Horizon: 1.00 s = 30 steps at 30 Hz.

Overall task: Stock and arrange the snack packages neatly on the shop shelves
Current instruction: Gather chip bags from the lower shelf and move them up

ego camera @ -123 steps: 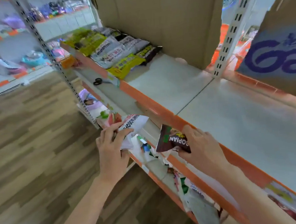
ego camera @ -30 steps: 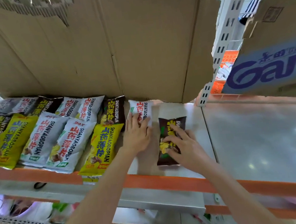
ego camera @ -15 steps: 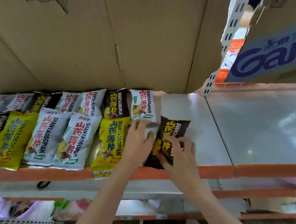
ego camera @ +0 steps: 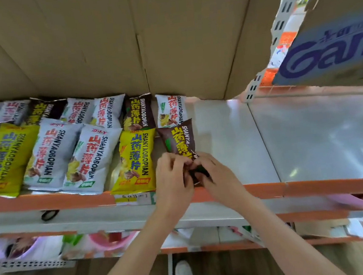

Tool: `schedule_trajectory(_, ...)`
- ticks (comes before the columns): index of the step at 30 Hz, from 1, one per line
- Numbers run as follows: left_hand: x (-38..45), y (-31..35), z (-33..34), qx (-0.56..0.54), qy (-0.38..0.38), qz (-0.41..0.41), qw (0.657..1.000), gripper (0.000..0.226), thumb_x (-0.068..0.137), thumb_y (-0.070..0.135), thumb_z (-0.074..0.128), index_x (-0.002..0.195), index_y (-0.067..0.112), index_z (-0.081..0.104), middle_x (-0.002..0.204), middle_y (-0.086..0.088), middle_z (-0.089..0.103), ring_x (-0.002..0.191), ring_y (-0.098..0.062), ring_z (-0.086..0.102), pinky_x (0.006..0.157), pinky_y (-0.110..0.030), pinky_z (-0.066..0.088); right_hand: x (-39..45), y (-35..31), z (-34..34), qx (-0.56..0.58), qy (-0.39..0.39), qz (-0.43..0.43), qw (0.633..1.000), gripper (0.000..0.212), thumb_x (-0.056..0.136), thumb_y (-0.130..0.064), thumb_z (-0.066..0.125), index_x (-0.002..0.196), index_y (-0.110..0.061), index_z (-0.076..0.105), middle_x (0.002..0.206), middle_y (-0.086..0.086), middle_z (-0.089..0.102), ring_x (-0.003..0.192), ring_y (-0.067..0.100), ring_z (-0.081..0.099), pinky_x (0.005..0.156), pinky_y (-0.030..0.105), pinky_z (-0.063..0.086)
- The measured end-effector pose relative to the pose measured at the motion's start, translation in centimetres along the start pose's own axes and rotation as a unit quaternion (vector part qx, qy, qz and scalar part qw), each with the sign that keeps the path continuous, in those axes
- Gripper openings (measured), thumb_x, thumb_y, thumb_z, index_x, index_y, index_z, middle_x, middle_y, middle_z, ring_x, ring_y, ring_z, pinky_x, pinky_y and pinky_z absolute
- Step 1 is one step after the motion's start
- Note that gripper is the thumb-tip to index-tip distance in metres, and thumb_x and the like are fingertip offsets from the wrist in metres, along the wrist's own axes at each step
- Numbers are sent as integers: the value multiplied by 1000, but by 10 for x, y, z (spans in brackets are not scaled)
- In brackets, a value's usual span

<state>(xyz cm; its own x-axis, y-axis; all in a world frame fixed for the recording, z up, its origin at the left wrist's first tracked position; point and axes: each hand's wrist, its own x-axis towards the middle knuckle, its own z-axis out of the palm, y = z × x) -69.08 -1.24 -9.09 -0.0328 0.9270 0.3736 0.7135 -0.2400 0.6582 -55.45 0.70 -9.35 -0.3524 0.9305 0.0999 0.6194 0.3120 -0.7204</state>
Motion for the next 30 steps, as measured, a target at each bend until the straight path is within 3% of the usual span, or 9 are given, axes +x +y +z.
schedule_trajectory(4,-2,7,-3,130,-11,28,991,23,73,13,68,95,8,64,99,-11,57,93,-32,51,78,-41,43,-7,6,-11,-33,-73,-12,997,49,84,-9,56,129,-24,48,149,-6,30,128,13,41,102,23,35)
schedule_trajectory(7,-4,14,-4,170,-42,9,984,33,68,5,70,100,8,62,105,-11,56,98,-33,49,83,-41,44,-27,13,-21,-101,-71,-21,992,54,88,-18,51,139,-27,37,149,-2,31,129,17,38,107,31,32)
schedule_trajectory(12,-8,41,6,230,-82,31,969,40,62,-3,64,101,7,63,106,-14,57,102,-36,50,86,-44,44,-68,46,-54,-222,-68,-49,972,45,92,-26,45,137,-25,41,145,-6,38,133,14,31,106,33,26)
schedule_trajectory(16,-22,79,45,205,-148,113,961,29,74,6,61,103,7,64,106,-12,57,105,-32,51,93,-43,42,-106,67,-93,-292,-32,-46,955,50,62,-26,79,111,-24,66,116,-3,66,108,15,62,84,36,51)
schedule_trajectory(18,-30,102,71,198,-175,147,953,27,80,12,58,106,9,62,109,-9,55,104,-28,50,91,-38,42,-126,82,-115,-311,-28,-15,950,51,58,-28,83,107,-24,68,116,-2,66,108,15,63,84,38,52)
schedule_trajectory(21,-33,140,110,169,-195,188,948,29,82,16,53,109,10,62,108,-6,54,100,-25,50,89,-35,43,-157,117,-145,-283,-26,18,958,46,86,-27,56,131,-24,48,150,-3,32,137,14,31,109,36,25)
schedule_trajectory(23,-32,167,135,161,-213,229,936,31,83,18,56,112,11,61,110,-6,54,101,-23,51,90,-33,43,-181,139,-165,-273,-11,60,960,46,94,-29,43,139,-25,35,155,-6,15,141,12,16,111,35,16)
schedule_trajectory(30,-38,261,229,110,-296,348,883,28,83,20,55,109,12,62,108,-6,55,102,-26,52,91,-38,43,-281,204,-220,-222,77,201,951,46,95,-30,43,139,-29,32,151,-5,26,138,18,23,110,39,23)
